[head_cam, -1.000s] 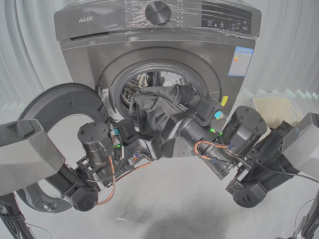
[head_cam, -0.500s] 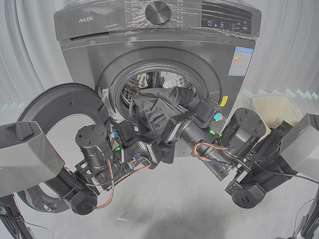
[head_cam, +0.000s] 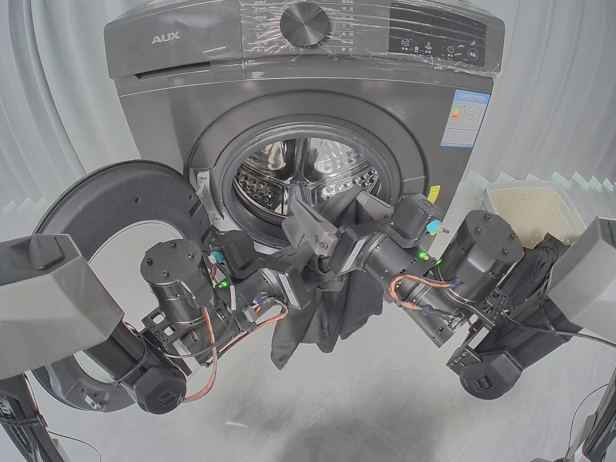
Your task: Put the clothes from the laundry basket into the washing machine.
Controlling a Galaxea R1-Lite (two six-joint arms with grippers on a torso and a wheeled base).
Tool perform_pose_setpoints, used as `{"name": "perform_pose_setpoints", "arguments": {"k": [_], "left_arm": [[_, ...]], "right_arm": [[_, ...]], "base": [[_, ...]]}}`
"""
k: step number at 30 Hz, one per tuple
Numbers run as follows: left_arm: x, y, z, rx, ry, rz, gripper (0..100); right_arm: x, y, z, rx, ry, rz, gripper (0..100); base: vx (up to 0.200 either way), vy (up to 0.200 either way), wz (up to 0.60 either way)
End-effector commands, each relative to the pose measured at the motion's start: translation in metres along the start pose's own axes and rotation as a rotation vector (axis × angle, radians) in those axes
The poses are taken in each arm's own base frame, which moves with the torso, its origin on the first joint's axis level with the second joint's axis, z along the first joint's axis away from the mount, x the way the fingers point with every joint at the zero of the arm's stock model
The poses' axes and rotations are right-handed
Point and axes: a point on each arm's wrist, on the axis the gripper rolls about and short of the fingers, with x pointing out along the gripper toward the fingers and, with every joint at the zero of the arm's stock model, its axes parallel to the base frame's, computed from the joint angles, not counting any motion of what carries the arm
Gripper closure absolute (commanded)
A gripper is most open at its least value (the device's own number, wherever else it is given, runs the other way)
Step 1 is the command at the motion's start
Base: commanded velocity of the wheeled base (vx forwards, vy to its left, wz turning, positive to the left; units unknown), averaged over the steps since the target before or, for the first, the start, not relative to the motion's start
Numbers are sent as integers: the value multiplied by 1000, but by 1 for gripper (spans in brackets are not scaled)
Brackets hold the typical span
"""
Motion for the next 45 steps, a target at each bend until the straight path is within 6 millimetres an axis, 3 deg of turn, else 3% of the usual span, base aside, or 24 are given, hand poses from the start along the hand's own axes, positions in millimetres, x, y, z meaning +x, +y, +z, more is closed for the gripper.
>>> {"name": "perform_pose_setpoints", "arguments": {"k": [1, 17, 26, 45], "left_arm": [[6, 7, 2, 4, -23, 37, 100], [-3, 7, 4, 7, -55, 41, 100], [-7, 1, 16, 6, -83, 8, 100], [-9, -3, 16, 12, -77, -17, 100]], "right_arm": [[-3, -10, 15, -6, -29, -32, 0], [-19, -52, 2, -46, 60, -150, 0], [-52, -68, -30, -65, 248, -147, 0], [-54, -101, -91, -94, 424, -200, 0]], "base": [[0, 0, 0], [0, 0, 0], [0, 0, 0], [0, 0, 0]]}}
